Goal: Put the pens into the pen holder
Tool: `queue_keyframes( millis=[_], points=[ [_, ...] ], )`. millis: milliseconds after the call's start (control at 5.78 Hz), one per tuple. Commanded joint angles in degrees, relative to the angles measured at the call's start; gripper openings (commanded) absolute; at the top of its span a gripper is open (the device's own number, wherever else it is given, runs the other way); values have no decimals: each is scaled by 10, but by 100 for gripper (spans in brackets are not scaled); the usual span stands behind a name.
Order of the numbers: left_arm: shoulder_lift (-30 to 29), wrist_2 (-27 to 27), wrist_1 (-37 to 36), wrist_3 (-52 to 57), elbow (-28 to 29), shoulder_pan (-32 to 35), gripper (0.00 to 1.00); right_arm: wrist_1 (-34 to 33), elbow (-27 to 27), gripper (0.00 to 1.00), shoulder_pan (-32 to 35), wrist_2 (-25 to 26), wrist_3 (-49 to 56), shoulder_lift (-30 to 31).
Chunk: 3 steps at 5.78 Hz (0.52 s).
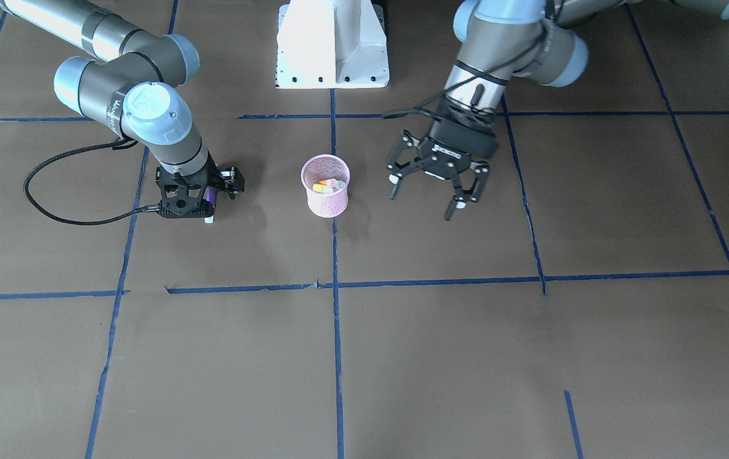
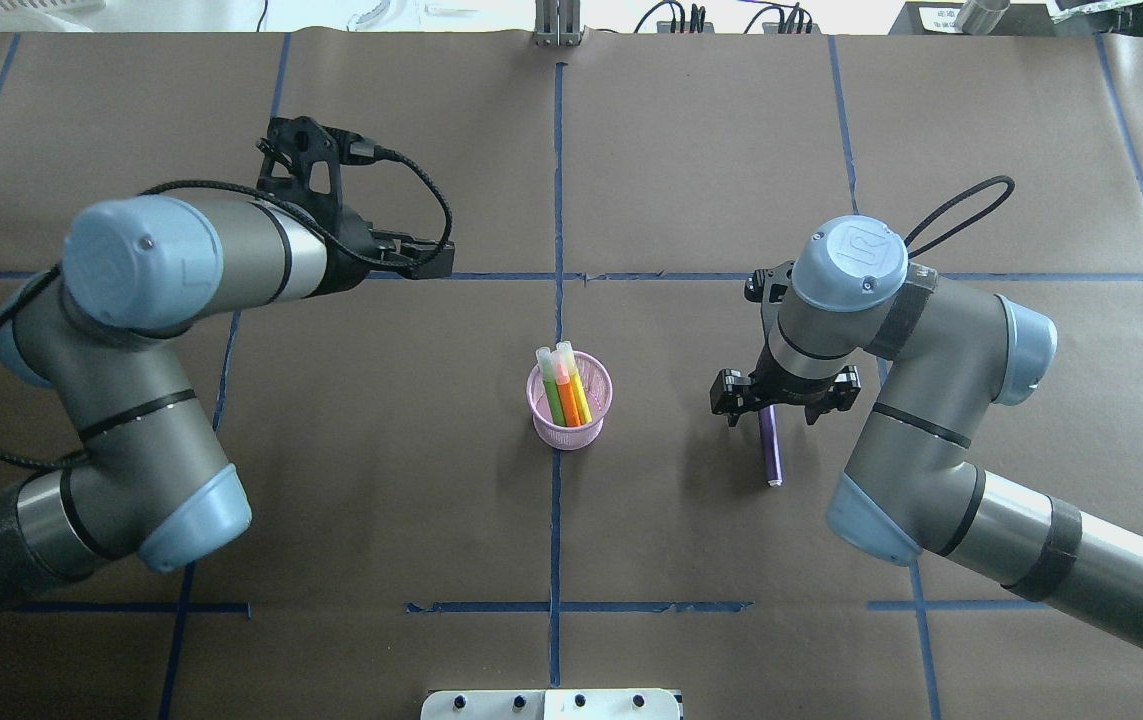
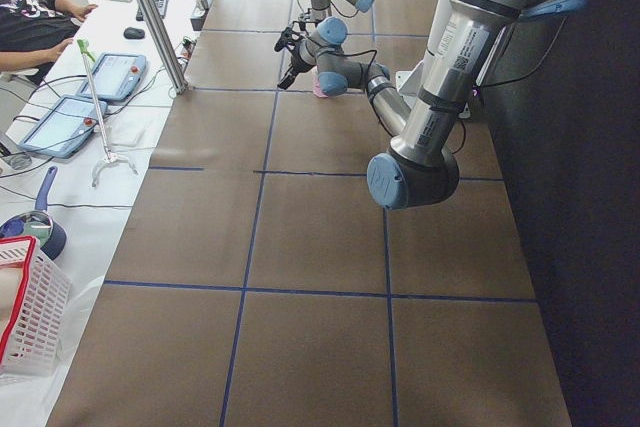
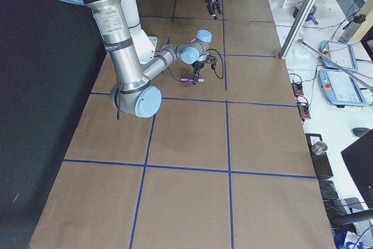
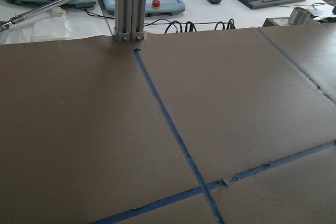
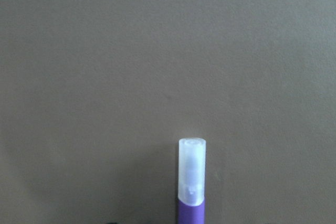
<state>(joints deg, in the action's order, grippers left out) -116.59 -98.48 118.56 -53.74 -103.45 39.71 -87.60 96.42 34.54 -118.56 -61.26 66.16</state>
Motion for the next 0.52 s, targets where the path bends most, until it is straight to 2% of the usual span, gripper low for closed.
queue_keyframes(
  millis=[0, 173, 346],
  points=[
    [1, -151, -52, 30, 10, 93, 100, 1, -1, 66, 0, -4, 0, 0],
    [14, -188, -71, 60, 11, 123, 100, 2, 0, 54, -1, -4, 1, 0],
    [25, -191, -72, 76, 11, 137, 100, 2, 0, 43, -1, -4, 1, -2]
  ],
)
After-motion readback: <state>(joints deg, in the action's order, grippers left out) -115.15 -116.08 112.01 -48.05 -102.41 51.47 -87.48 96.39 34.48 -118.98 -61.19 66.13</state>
